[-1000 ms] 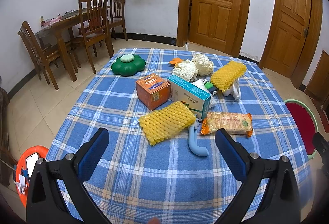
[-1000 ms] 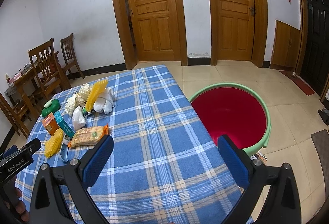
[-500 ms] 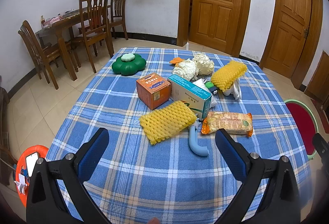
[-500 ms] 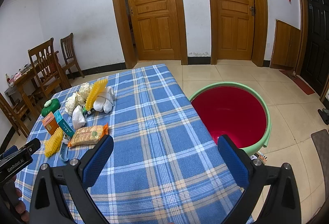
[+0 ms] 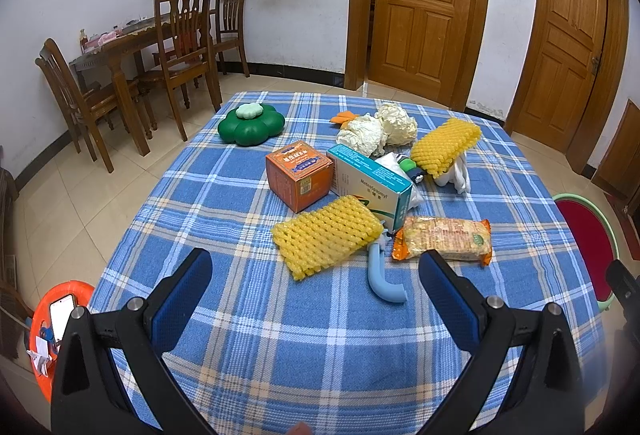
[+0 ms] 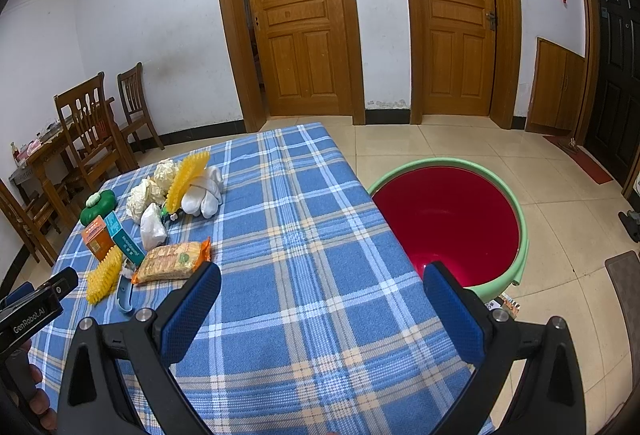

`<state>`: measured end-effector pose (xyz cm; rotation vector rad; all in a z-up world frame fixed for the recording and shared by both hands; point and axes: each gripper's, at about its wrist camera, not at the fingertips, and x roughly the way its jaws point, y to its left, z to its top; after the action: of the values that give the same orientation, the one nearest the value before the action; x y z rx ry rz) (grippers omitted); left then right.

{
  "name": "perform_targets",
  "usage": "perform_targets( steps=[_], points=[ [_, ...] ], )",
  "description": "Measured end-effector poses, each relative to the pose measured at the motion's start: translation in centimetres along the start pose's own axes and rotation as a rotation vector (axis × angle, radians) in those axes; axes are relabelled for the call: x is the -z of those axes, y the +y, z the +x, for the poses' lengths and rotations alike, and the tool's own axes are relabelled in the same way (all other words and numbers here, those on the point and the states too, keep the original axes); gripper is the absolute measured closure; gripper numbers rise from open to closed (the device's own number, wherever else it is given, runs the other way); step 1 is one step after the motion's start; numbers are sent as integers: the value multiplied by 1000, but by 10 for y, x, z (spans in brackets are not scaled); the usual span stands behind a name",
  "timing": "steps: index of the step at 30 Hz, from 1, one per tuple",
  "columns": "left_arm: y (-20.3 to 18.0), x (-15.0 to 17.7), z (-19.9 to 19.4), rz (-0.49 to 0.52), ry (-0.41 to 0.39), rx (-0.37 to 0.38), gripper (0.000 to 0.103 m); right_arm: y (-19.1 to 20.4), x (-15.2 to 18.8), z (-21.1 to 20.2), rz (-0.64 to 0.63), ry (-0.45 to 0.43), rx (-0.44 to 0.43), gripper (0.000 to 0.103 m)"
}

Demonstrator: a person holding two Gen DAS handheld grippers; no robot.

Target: Collect trash

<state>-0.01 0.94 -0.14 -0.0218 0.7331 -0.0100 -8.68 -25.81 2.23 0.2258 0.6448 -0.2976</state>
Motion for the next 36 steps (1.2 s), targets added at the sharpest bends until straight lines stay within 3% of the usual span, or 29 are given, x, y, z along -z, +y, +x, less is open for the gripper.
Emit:
perform_targets(
  steps=[27,36],
  points=[
    [4,0,3,14,10,5,1,5,0,9,-25,30,5,0],
    [13,-18,28,46,36,-14,1,19,-14,35,-78,79,-57,0]
  ],
)
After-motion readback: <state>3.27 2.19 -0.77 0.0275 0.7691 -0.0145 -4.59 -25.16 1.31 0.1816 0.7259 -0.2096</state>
